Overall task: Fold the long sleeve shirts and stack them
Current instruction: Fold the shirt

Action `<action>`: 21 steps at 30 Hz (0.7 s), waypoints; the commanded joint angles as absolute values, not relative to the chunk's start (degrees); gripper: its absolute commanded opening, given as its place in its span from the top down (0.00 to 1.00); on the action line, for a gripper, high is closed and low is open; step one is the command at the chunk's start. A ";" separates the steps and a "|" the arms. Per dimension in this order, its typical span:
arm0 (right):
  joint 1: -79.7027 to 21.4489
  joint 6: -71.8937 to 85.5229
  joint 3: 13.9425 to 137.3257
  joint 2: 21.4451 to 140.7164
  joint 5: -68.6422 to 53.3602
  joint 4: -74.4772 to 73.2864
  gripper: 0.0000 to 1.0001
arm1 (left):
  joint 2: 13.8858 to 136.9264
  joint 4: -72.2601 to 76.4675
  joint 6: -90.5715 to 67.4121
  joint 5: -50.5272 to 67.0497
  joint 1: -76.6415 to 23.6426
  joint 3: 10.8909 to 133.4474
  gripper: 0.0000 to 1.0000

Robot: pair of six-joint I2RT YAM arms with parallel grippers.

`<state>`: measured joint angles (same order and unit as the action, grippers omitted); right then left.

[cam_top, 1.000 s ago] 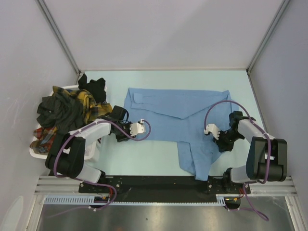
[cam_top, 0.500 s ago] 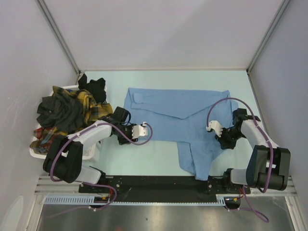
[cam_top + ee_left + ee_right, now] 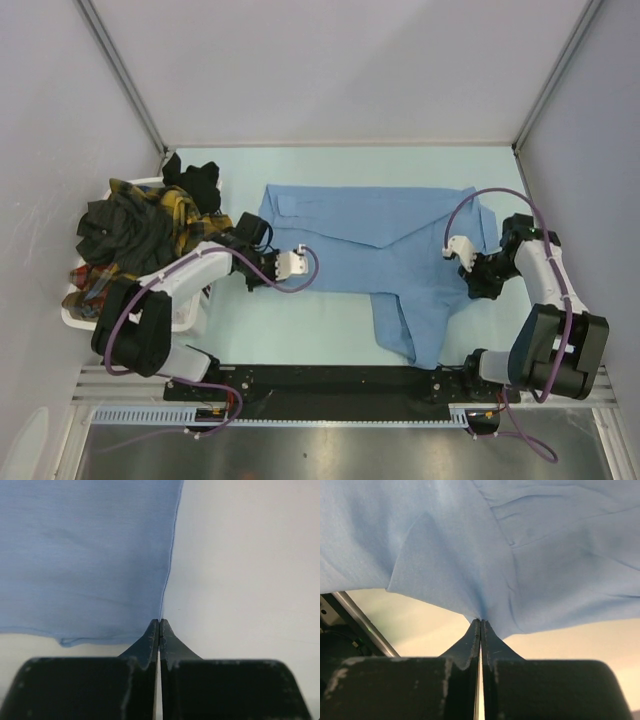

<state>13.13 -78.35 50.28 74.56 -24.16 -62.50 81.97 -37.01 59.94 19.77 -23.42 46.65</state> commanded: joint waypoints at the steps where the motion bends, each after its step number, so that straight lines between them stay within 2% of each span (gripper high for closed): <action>1: 14.85 -80.60 57.20 77.15 -26.63 -64.25 1.00 | 82.51 -41.65 58.27 24.43 -19.96 55.36 1.00; 13: 13.54 -75.59 80.57 95.00 -29.97 -62.49 1.00 | 95.97 -39.11 52.47 22.77 -17.84 74.07 1.00; 21: 10.46 -73.74 89.99 106.15 -29.09 -60.65 1.00 | 104.49 -37.18 51.33 18.29 -17.23 79.28 1.00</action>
